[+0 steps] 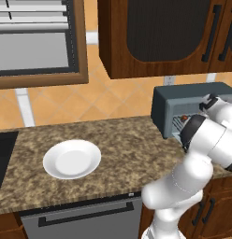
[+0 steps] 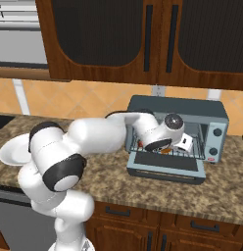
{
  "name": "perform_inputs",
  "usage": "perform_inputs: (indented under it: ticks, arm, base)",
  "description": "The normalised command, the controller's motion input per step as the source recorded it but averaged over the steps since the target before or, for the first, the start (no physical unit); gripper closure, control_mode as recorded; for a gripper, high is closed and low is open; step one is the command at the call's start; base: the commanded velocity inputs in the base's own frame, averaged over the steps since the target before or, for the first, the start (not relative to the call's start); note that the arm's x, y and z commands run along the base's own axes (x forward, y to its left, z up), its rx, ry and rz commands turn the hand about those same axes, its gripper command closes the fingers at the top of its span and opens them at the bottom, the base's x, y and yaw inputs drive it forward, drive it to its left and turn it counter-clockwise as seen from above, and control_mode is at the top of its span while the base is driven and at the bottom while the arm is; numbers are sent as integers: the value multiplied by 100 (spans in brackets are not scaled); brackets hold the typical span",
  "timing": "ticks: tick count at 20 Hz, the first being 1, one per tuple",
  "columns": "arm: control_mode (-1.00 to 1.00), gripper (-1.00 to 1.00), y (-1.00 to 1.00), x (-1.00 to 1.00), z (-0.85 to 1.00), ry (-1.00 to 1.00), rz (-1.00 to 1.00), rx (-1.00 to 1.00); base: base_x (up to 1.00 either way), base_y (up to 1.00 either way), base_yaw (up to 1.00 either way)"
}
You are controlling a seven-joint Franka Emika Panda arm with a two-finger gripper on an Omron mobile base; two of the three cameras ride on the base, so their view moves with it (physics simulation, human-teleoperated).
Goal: Pick up the kebab skewer and baguette bread, and place them inside the toaster oven. Close the toaster oven door and start by setting the timer.
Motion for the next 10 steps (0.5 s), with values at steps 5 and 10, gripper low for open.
perform_inputs:
  ticks: [5, 10]
  arm:
    - [-100, -100, 16, -72, 25, 4, -8, 0]
    - [-100, -100, 18, -26, 2, 47, -20, 1]
  base:
    - [0, 0, 0]
    - [0, 0, 0]
